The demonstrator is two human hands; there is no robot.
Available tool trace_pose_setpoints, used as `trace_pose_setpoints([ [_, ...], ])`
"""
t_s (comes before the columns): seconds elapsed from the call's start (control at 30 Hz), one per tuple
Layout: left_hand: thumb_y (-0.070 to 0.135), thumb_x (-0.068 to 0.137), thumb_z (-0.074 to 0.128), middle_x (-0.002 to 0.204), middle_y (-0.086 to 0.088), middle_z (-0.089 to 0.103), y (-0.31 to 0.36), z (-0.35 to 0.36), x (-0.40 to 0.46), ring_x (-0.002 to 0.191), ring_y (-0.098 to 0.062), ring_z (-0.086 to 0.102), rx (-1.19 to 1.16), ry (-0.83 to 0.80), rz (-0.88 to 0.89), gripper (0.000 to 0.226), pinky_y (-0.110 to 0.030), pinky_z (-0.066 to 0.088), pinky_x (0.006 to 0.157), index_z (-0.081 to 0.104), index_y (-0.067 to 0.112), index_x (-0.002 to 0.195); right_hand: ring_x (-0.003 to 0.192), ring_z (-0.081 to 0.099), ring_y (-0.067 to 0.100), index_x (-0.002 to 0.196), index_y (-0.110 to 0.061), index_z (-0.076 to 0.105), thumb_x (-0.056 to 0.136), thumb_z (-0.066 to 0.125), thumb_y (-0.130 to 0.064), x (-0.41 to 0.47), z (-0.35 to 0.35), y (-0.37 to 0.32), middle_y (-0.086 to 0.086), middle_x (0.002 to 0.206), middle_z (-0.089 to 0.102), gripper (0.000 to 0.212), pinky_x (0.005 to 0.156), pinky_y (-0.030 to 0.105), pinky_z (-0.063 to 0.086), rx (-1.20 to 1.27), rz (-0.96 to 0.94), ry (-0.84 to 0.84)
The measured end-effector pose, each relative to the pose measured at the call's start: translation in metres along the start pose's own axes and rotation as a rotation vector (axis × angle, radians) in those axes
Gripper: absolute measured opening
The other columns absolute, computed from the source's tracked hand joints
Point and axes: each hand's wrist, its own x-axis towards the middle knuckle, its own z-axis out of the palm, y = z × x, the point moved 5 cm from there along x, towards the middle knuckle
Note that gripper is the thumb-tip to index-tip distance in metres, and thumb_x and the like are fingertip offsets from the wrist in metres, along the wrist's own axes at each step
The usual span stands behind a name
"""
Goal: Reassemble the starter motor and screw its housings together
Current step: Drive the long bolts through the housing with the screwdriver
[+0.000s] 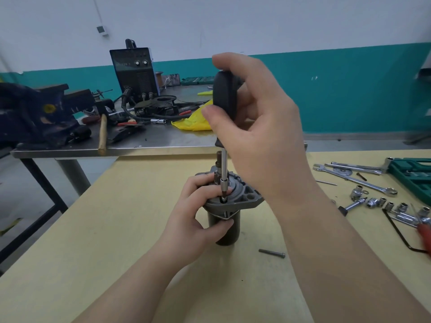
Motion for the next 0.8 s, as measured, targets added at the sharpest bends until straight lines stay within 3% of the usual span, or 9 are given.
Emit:
trace_pose_setpoints([
  [0.07, 0.016, 0.08, 0.082, 0.144, 0.0, 0.054, 0.0, 0.0, 0.0, 0.145, -0.032, 0.049, 0.006, -0.001, -0.007, 0.052, -0.061, 0.048, 0.111, 0.07, 0.033, 0.128, 0.076, 0.059, 0.01, 0.137, -0.024, 0.065, 0.096, 0.075, -0.022, -0.002, 0.001, -0.005, -0.01, 0.095, 0.063, 0.042, 0.074, 0.036, 0.059, -0.19, -0.075, 0.084],
  [0.13, 0.017, 0.08, 0.082, 0.144, 0.001, 0.054, 0.0, 0.0, 0.0, 0.144, -0.033, 0.05, 0.004, 0.001, -0.017, 0.051, -0.061, 0.048, 0.11, 0.07, 0.033, 0.127, 0.082, 0.062, 0.01, 0.139, -0.023, 0.064, 0.1, 0.072, -0.026, -0.003, 0.004, -0.005, -0.01, 0.102, 0.065, 0.041, 0.079, 0.035, 0.06, -0.186, -0.074, 0.058],
  [0.23, 0.017, 0.081, 0.081, 0.144, 0.005, 0.053, 0.002, 0.0, -0.001, 0.146, -0.032, 0.049, 0.007, 0.003, -0.002, 0.052, -0.059, 0.047, 0.113, 0.07, 0.034, 0.128, 0.098, 0.074, 0.013, 0.143, -0.032, 0.06, 0.108, 0.058, -0.024, 0.0, 0.009, 0.005, -0.018, 0.113, 0.069, 0.036, 0.088, 0.045, 0.064, 0.166, 0.147, -0.107],
  [0.3, 0.017, 0.081, 0.081, 0.145, 0.008, 0.053, 0.003, 0.0, 0.0, 0.147, -0.031, 0.048, 0.009, 0.001, 0.0, 0.054, -0.059, 0.047, 0.115, 0.069, 0.038, 0.129, 0.094, 0.078, 0.021, 0.144, -0.037, 0.058, 0.108, 0.054, -0.017, 0.0, 0.01, 0.008, -0.007, 0.113, 0.072, 0.04, 0.085, 0.046, 0.066, 0.329, 0.221, -0.168],
  [0.37, 0.017, 0.081, 0.082, 0.145, 0.006, 0.053, 0.002, 0.0, 0.0, 0.147, -0.032, 0.047, 0.005, 0.002, -0.003, 0.054, -0.059, 0.047, 0.114, 0.069, 0.037, 0.129, 0.085, 0.078, 0.023, 0.145, -0.032, 0.059, 0.105, 0.062, -0.013, 0.0, 0.007, 0.008, -0.006, 0.1, 0.073, 0.045, 0.081, 0.042, 0.067, 0.355, 0.2, -0.166],
  [0.5, 0.016, 0.08, 0.082, 0.143, 0.003, 0.054, 0.001, 0.0, -0.001, 0.142, -0.034, 0.051, 0.004, 0.004, -0.008, 0.051, -0.061, 0.048, 0.11, 0.07, 0.036, 0.127, 0.075, 0.065, 0.003, 0.14, -0.031, 0.061, 0.096, 0.077, -0.023, -0.002, 0.007, 0.003, -0.028, 0.083, 0.059, 0.048, 0.075, 0.022, 0.057, 0.055, 0.055, -0.011],
  [0.6, 0.015, 0.08, 0.082, 0.142, 0.001, 0.054, 0.001, 0.0, -0.001, 0.14, -0.035, 0.053, 0.002, 0.003, -0.021, 0.052, -0.061, 0.048, 0.109, 0.071, 0.034, 0.127, 0.078, 0.06, 0.001, 0.139, -0.03, 0.063, 0.096, 0.076, -0.027, -0.004, 0.011, 0.0, -0.028, 0.087, 0.056, 0.044, 0.075, 0.022, 0.056, -0.041, 0.008, 0.05],
  [0.7, 0.016, 0.081, 0.082, 0.144, 0.003, 0.053, 0.002, 0.0, -0.001, 0.146, -0.034, 0.047, 0.01, 0.003, 0.007, 0.053, -0.06, 0.047, 0.113, 0.069, 0.035, 0.129, 0.087, 0.074, 0.013, 0.135, -0.033, 0.065, 0.103, 0.068, -0.027, 0.0, 0.01, 0.005, -0.023, 0.094, 0.069, 0.033, 0.079, 0.036, 0.065, 0.237, 0.153, -0.026],
  [0.8, 0.017, 0.081, 0.081, 0.145, 0.006, 0.052, 0.004, 0.0, 0.0, 0.148, -0.033, 0.046, 0.009, 0.004, 0.012, 0.055, -0.058, 0.047, 0.114, 0.068, 0.039, 0.13, 0.089, 0.079, 0.025, 0.132, -0.037, 0.065, 0.107, 0.058, -0.019, 0.0, 0.008, 0.009, -0.004, 0.102, 0.077, 0.032, 0.08, 0.048, 0.067, 0.447, 0.259, -0.129],
])
